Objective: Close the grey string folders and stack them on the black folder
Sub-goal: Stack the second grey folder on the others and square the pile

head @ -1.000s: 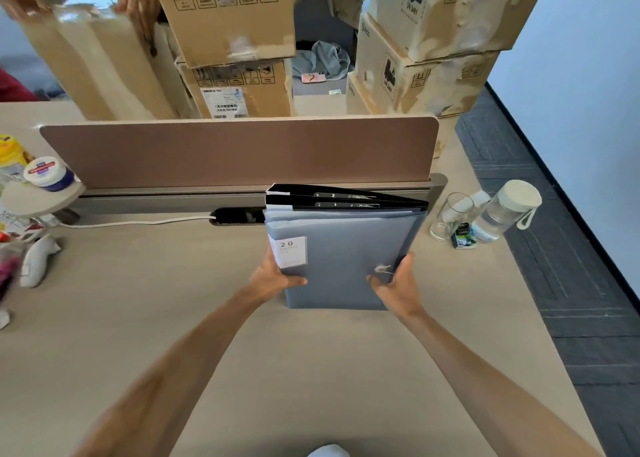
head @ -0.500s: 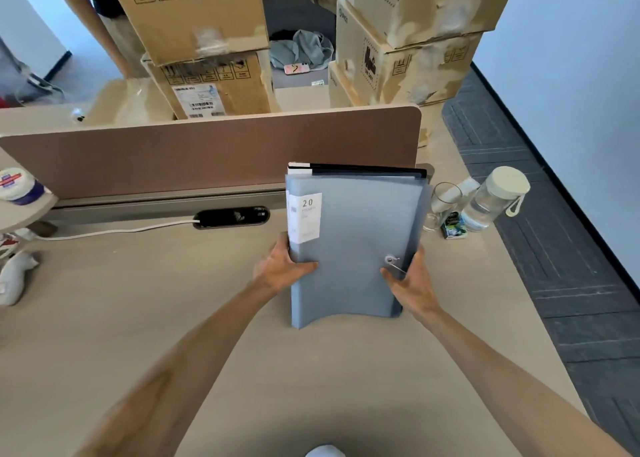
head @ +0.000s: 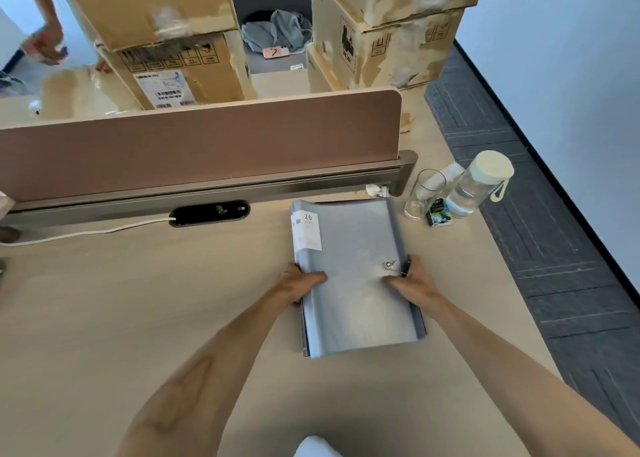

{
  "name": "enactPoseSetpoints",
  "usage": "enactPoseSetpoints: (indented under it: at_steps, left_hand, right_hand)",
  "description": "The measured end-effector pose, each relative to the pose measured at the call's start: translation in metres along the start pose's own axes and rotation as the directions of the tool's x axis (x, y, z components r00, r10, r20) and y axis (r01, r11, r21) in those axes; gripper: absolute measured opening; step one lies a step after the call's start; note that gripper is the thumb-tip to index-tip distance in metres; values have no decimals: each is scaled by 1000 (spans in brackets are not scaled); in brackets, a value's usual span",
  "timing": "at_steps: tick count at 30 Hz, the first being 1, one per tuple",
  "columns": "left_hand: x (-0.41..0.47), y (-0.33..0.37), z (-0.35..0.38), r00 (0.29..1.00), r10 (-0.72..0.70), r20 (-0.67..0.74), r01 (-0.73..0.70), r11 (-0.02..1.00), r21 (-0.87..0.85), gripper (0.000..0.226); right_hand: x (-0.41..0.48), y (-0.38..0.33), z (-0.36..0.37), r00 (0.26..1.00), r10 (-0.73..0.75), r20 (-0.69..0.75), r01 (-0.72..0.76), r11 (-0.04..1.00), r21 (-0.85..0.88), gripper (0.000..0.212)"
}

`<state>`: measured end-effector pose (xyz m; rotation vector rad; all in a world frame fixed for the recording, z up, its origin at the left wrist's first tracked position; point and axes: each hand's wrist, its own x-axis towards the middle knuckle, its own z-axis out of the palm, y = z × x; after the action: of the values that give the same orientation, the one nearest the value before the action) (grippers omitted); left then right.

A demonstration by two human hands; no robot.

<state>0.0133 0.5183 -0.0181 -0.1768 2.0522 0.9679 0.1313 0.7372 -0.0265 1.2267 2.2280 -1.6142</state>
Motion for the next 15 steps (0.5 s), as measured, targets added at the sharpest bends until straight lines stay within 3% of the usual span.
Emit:
enactPoseSetpoints:
  at_steps: [7, 15]
  left_hand:
    - [23, 14, 16, 1000, 4, -10, -4, 1000, 11, 68]
    - [43, 21, 23, 999, 14, -40, -13, 1000, 20, 88]
  right_hand:
    - [34, 4, -10, 997, 66, -31, -70, 987, -142, 46]
    - [58, 3, -15, 992, 113, -54, -123, 968, -221, 60]
